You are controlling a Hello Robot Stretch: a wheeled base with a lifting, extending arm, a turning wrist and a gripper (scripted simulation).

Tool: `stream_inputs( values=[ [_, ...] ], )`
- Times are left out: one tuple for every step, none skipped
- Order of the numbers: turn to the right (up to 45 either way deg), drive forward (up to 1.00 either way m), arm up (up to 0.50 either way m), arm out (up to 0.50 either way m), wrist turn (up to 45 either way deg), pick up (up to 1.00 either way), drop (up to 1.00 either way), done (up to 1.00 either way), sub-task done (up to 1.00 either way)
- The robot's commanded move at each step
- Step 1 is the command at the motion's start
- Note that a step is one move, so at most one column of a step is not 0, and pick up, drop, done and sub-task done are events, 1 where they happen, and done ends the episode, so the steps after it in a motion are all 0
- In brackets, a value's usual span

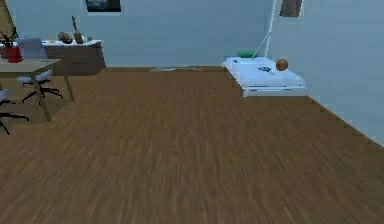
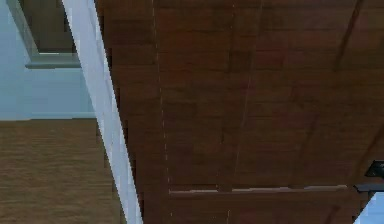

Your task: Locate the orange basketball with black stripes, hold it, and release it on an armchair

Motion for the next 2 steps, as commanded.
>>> stream_inputs(
  values=[
    [18.0, 0.0, 0.0, 0.0, 0.0, 0.0, 0.0, 0.0, 0.0],
    [0.0, 0.45, 0.0, 0.0, 0.0, 0.0, 0.0, 0.0, 0.0]
  ],
)
